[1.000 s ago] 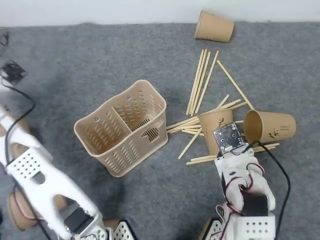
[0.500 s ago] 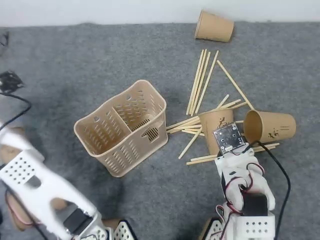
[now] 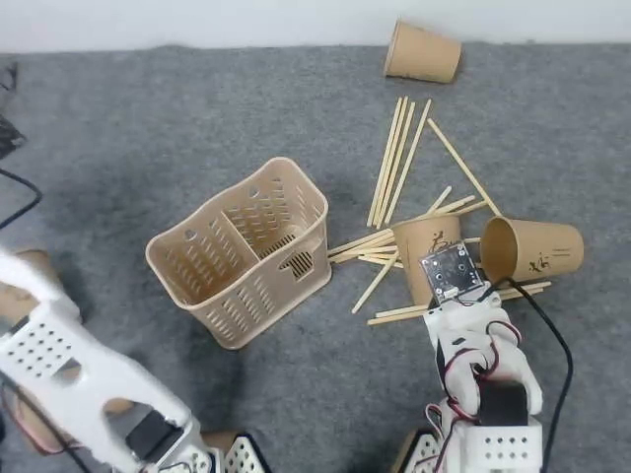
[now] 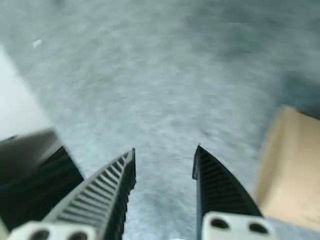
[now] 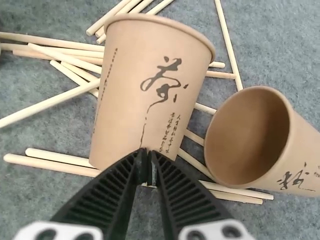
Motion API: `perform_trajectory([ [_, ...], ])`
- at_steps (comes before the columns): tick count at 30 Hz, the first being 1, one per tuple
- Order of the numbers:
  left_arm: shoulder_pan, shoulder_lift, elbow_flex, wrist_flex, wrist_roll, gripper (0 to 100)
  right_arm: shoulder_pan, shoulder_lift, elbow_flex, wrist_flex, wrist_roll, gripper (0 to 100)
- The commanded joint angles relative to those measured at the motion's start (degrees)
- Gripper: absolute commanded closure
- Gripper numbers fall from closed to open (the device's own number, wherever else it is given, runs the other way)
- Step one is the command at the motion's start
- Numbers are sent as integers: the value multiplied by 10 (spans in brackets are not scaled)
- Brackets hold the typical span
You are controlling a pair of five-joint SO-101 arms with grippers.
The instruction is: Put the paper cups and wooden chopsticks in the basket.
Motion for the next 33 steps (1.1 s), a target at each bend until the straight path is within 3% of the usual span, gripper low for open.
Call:
perform_trajectory([
  [1, -10, 2, 8, 0, -4, 808, 1, 1, -2, -5, -1, 991],
  [9, -13, 9, 8, 200, -135, 808, 1, 1, -1, -7, -1, 991],
  [23, -54, -11, 22, 201, -176, 806, 1, 1, -1, -7, -1, 991],
  [26, -42, -77, 99, 202, -178, 806, 1, 1, -1, -7, -1, 991],
  [33, -20, -346, 414, 200, -283, 807, 1, 1, -1, -7, -1, 991],
])
